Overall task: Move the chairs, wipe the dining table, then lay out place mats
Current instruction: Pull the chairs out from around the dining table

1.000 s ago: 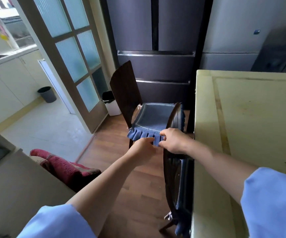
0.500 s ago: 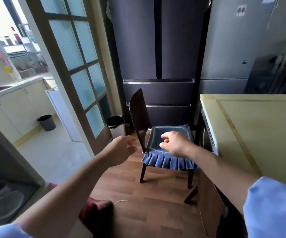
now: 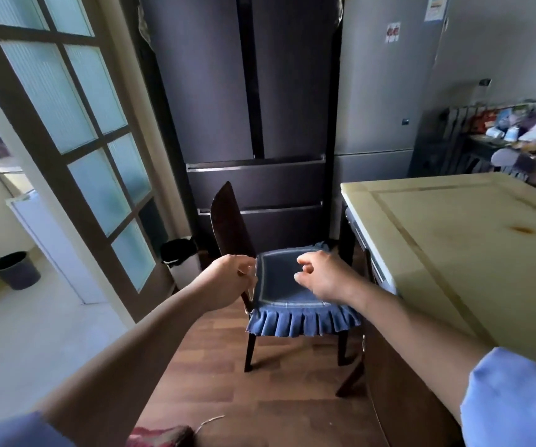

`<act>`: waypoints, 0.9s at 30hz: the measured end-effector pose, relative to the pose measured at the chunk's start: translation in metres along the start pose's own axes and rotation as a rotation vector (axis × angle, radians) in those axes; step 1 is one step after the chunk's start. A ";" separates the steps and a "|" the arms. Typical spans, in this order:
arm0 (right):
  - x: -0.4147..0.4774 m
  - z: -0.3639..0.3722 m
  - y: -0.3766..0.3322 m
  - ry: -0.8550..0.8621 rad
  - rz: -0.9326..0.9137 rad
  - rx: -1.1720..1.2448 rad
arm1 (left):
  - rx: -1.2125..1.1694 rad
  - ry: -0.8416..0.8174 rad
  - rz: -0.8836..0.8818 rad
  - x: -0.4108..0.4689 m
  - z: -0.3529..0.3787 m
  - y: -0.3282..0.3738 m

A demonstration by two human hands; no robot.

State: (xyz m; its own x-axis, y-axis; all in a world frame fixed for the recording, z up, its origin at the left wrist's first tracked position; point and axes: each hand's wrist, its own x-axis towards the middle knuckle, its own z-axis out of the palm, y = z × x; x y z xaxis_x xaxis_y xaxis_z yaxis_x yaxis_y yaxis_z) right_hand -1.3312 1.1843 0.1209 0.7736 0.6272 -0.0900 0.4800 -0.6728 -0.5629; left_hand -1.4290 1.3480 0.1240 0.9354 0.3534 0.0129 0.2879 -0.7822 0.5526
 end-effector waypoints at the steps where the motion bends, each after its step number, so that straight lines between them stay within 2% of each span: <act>1: 0.010 0.000 0.002 0.002 0.008 0.010 | -0.001 -0.003 -0.008 0.012 -0.001 -0.003; 6: 0.060 -0.002 0.000 0.005 0.029 0.037 | 0.033 -0.035 -0.061 0.072 -0.010 -0.021; 14: 0.135 0.000 -0.028 0.020 0.018 0.034 | 0.015 0.007 -0.106 0.160 -0.032 -0.056; 27: 0.281 0.039 -0.105 0.052 0.059 0.042 | 0.015 -0.017 -0.155 0.295 -0.081 -0.169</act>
State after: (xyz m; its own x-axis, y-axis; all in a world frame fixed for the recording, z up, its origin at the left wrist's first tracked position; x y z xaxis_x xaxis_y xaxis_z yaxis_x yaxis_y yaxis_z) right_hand -1.1807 1.4462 0.1225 0.8212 0.5648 -0.0821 0.4159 -0.6907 -0.5916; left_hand -1.2181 1.6263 0.1022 0.8826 0.4622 -0.0857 0.4323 -0.7264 0.5344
